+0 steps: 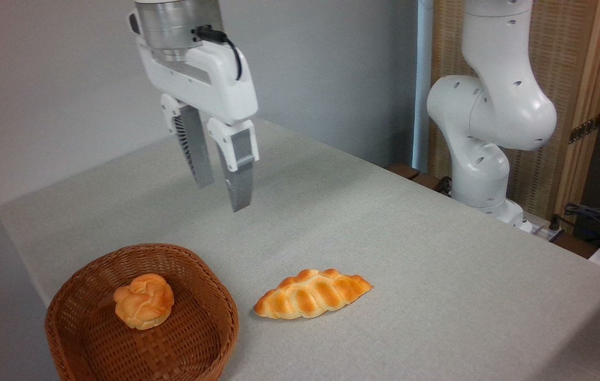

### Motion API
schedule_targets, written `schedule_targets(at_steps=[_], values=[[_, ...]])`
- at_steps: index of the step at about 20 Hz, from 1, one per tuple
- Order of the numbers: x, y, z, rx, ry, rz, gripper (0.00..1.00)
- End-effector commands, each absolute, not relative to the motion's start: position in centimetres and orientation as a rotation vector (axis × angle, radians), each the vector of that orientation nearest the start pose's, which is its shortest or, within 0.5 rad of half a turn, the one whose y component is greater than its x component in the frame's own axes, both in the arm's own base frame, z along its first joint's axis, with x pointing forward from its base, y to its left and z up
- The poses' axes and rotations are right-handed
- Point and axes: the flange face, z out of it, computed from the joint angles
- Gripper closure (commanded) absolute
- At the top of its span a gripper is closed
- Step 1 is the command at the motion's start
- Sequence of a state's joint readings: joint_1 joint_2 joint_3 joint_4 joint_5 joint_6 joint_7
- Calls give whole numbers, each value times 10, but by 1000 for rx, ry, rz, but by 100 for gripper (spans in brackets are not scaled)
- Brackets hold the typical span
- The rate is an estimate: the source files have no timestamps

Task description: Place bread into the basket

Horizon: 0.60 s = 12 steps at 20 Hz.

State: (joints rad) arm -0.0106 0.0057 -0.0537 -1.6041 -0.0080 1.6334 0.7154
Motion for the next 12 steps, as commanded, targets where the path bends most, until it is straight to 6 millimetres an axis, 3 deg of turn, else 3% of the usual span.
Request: schedule_targets(at_steps=[1,12], values=[[551,-40,600,-2924,1217,4,0],[553,-34,604,-2946,1135,2,0]])
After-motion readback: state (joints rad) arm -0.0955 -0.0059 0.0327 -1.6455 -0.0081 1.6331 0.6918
